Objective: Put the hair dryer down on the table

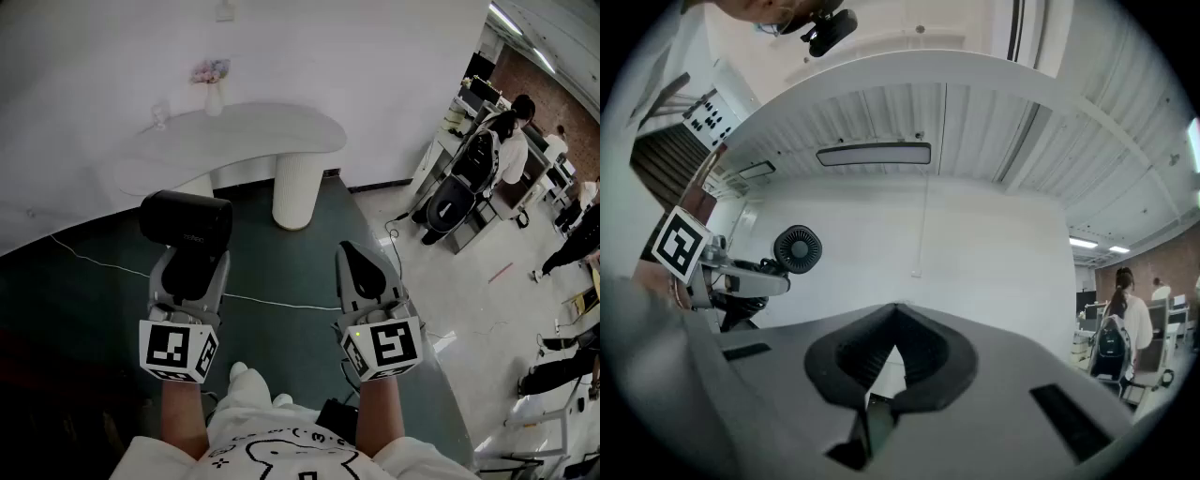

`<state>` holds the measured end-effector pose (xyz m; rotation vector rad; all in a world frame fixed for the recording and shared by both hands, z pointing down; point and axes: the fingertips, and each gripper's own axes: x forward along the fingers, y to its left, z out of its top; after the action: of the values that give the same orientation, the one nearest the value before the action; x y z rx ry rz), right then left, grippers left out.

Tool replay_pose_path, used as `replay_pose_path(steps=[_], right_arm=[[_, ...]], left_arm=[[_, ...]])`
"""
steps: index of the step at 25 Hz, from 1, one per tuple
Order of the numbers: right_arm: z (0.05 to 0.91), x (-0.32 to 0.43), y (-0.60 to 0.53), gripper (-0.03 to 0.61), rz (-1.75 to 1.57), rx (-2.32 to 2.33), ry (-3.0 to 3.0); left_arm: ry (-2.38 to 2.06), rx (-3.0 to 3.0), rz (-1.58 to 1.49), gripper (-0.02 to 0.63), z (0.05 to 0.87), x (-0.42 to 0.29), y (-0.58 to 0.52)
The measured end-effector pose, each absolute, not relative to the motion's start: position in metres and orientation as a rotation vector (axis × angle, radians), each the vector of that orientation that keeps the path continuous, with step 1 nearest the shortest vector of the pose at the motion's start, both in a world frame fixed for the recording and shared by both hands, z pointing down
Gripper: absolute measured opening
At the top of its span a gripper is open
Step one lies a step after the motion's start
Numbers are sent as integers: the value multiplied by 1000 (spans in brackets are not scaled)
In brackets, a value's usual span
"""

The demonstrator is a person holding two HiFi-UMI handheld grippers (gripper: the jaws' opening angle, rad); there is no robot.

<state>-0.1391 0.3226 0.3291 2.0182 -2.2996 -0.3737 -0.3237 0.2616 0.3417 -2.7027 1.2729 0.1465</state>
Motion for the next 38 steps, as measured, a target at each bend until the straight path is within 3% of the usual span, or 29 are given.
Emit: replay_pose_path(steps=[15, 38], right_arm=[[328, -95, 319, -2, -276, 2230, -2257], [316, -17, 126, -2, -254, 2121, -2205]], left_arm=[[1234, -2709, 153, 238, 338, -304, 243], [1324, -2740, 185, 238, 324, -232, 53]])
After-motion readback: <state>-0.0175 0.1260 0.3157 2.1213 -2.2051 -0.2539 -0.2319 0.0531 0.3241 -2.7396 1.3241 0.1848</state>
